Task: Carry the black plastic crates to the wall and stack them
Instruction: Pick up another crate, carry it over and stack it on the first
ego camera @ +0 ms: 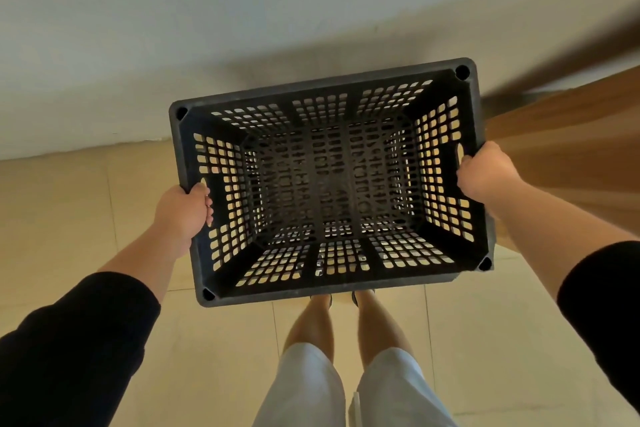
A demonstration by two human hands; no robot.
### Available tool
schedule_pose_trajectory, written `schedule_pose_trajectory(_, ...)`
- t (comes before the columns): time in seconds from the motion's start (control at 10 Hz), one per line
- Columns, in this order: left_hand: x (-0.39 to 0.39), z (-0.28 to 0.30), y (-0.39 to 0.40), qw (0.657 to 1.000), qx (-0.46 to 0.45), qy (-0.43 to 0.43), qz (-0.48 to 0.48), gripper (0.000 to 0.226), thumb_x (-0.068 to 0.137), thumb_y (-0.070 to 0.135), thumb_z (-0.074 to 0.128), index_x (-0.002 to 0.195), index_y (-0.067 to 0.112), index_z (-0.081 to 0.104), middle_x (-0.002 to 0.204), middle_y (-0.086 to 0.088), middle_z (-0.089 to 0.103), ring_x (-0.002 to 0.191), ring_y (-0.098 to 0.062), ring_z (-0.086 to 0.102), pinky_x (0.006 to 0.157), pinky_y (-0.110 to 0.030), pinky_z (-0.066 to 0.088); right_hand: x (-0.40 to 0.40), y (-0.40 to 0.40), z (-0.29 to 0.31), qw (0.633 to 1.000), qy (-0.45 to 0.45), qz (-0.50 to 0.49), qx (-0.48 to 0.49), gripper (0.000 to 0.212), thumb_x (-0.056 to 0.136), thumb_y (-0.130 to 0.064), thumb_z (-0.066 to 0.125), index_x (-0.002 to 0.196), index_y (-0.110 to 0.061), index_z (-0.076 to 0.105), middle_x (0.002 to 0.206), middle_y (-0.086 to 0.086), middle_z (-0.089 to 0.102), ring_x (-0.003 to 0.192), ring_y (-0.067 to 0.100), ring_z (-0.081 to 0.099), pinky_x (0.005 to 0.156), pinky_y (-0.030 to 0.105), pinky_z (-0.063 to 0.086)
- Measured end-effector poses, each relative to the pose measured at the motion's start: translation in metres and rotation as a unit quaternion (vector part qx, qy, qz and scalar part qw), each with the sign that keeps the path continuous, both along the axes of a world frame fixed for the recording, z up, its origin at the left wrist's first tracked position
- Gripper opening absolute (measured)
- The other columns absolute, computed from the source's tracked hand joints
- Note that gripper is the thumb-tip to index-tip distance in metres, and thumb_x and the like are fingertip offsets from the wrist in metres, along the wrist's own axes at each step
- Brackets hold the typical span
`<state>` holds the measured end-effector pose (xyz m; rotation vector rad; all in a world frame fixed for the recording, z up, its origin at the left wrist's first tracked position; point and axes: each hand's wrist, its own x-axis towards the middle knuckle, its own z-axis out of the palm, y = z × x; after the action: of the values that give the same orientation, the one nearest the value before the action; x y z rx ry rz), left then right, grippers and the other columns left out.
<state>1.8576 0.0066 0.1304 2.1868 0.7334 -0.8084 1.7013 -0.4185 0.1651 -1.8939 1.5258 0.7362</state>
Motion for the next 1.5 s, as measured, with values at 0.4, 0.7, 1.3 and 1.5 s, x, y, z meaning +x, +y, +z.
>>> schedule_pose_trajectory(0.4,-0.004,-0.005,0.005,1.000,0.018,0.001,-0.004,0.031,0.109,0.026,0.050,0.121,0.002,0.065,0.085,-0.008,0.063,0.076,-0.022,0.063,0.065,-0.030,0.048,0.005,0.009,0.003,0.992,0.074,0.104,-0.013,0.038,0.105,-0.013,0.052,0.141,-0.003,0.047,0.118,0.012,0.053,0.103,0.026,0.058,0.079,0.033,0.045)
schedule_pose_trajectory(0.7,-0.006,-0.006,0.007,1.000,0.015,-0.018,-0.005,0.033,0.109,0.032,0.052,0.121,0.004,0.065,0.090,-0.009,0.064,0.076,-0.019,0.062,0.064,-0.028,0.046,-0.019,0.020,-0.009,0.996,-0.038,0.017,-0.078,0.028,0.104,-0.014,0.042,0.129,0.000,0.045,0.094,0.014,0.051,0.068,0.022,0.045,0.059,0.035,0.037)
schedule_pose_trajectory(1.3,-0.007,-0.005,0.002,0.997,0.060,-0.039,-0.037,0.030,0.109,0.035,0.051,0.120,0.008,0.059,0.099,-0.014,0.068,0.071,-0.019,0.063,0.059,-0.026,0.045,-0.017,0.028,-0.005,0.995,-0.032,0.047,-0.083,0.030,0.109,-0.015,0.042,0.136,-0.002,0.036,0.108,0.022,0.059,0.093,0.038,0.058,0.076,0.047,0.048)
schedule_pose_trajectory(1.5,-0.008,-0.002,-0.002,0.996,0.078,-0.041,-0.035,0.027,0.110,0.034,0.050,0.122,0.011,0.054,0.093,-0.011,0.065,0.071,-0.020,0.062,0.061,-0.030,0.047,-0.018,0.029,-0.006,0.997,-0.024,0.050,-0.059,0.043,0.107,-0.007,0.043,0.147,0.002,0.027,0.114,0.025,0.063,0.103,0.041,0.066,0.093,0.053,0.055)
